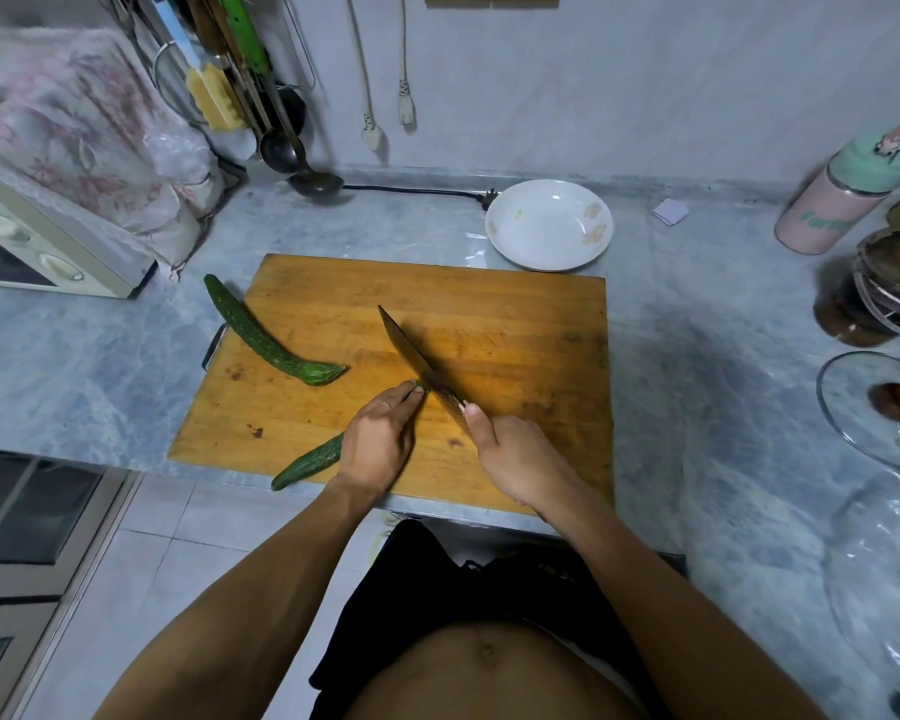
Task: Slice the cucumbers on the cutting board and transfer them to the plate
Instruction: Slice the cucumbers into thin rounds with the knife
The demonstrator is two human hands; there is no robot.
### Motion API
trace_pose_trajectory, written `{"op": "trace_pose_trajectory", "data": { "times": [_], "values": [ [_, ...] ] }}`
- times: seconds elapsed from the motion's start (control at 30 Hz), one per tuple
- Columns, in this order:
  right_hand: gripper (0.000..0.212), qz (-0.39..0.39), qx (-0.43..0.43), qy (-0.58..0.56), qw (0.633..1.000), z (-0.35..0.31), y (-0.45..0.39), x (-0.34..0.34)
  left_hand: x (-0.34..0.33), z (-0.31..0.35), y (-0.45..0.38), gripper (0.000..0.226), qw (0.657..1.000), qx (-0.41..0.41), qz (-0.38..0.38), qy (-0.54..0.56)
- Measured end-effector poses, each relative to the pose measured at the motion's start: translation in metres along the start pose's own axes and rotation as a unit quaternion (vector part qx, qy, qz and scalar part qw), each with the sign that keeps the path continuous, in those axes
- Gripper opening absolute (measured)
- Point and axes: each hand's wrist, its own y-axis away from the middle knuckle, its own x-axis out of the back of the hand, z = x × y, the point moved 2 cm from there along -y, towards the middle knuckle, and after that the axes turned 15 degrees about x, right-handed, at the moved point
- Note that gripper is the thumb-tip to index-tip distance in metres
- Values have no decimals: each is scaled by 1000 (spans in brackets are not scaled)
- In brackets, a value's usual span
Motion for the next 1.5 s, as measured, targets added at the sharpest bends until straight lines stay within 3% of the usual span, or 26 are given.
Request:
{"op": "trace_pose_trajectory", "data": {
  "times": [0.43, 0.67, 1.0, 1.5],
  "values": [
    [68, 21, 24, 17, 999, -9, 10, -6, 1, 0, 1, 38, 1000, 7, 0, 8],
    [56, 6, 13, -23, 1000, -6, 15, 4, 2, 0, 2, 42, 1000, 6, 5, 11],
    [69, 0, 21, -1, 1000, -5, 14, -6, -4, -4, 1, 32, 1000, 12, 17, 8],
    [68, 9, -33, 3, 999, -5, -10, -19, -3, 0, 2, 30, 999, 12, 28, 18]
  ]
}}
